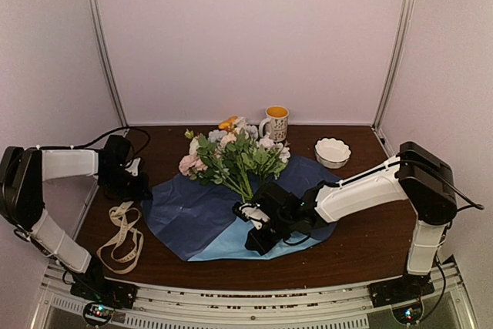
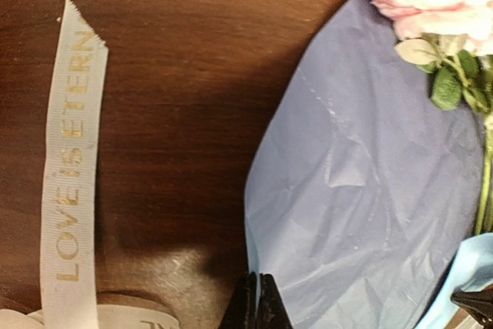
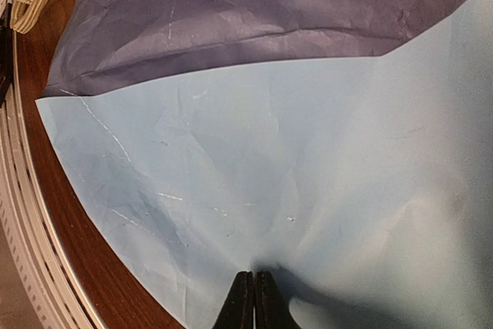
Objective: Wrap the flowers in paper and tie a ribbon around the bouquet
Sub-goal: Pick up the one-fourth-folded wrapping paper from the center of the board.
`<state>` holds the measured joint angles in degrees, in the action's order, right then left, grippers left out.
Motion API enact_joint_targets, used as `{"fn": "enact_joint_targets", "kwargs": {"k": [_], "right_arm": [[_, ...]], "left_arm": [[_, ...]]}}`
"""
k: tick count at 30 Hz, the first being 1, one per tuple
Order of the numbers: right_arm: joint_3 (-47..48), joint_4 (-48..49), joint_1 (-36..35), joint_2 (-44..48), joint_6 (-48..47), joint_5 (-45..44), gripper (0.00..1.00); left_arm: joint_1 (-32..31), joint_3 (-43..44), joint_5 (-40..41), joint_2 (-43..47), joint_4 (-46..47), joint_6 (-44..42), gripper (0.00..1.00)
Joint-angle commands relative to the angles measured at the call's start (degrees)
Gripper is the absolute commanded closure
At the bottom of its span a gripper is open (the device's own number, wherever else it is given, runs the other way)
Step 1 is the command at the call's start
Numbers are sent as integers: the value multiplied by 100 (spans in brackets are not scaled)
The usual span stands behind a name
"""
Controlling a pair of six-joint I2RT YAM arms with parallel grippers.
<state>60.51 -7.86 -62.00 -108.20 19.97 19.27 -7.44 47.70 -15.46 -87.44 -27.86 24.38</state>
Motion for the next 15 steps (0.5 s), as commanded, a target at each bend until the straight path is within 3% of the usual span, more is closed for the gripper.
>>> {"fn": "enact_joint_targets", "kwargs": {"k": [1, 8, 15], "right_arm": [[137, -229, 3, -165, 78, -188, 95], [348, -516, 8, -247, 15, -182, 95], [384, -695, 51, -245, -97, -157, 95]], "left_arm": [[-31, -23, -501, 398, 142, -27, 100], [-537, 495, -953, 742, 18, 27, 100], [-1149, 1635, -1304, 354, 17, 63, 100]]}}
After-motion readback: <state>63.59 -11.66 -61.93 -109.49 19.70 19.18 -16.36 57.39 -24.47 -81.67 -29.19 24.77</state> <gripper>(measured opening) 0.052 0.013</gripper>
